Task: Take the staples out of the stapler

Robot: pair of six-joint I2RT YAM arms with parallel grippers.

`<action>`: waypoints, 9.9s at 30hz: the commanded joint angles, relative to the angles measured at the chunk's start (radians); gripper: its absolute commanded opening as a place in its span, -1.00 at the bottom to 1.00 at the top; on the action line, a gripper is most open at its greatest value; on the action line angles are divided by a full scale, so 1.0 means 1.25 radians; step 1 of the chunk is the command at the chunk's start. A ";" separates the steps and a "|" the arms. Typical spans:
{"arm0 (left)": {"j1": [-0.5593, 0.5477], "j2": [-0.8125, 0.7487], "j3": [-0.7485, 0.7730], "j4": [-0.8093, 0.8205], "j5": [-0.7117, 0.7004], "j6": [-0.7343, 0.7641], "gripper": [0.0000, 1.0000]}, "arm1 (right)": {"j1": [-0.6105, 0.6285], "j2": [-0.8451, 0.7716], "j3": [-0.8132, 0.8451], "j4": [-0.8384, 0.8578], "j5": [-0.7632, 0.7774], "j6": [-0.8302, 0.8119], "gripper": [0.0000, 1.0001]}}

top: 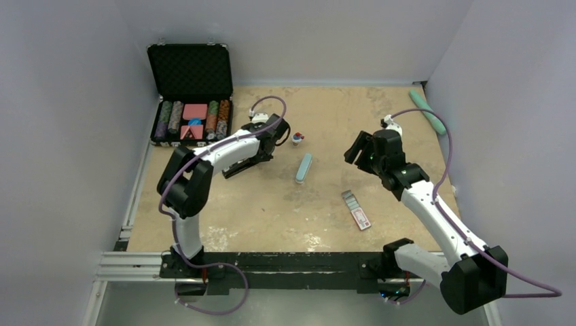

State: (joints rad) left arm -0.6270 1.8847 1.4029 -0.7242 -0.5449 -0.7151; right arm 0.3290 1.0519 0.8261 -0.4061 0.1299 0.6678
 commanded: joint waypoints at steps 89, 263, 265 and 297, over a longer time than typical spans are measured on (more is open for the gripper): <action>-0.013 -0.009 -0.095 0.097 0.043 -0.213 -0.64 | 0.001 -0.043 0.007 0.035 -0.073 -0.036 0.35; -0.302 0.351 0.412 0.179 0.603 0.428 -0.36 | -0.046 -0.195 0.153 -0.149 0.048 -0.062 0.45; -0.301 0.346 0.407 0.185 0.609 0.423 -0.37 | -0.046 -0.196 0.152 -0.150 0.045 -0.062 0.45; -0.299 0.279 0.352 0.212 0.649 0.438 -0.38 | -0.047 -0.192 0.135 -0.134 0.021 -0.057 0.44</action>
State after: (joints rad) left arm -1.0016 2.2845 1.8500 -0.4835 0.2371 -0.1799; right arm 0.2722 0.8177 1.0050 -0.6052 0.1646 0.5835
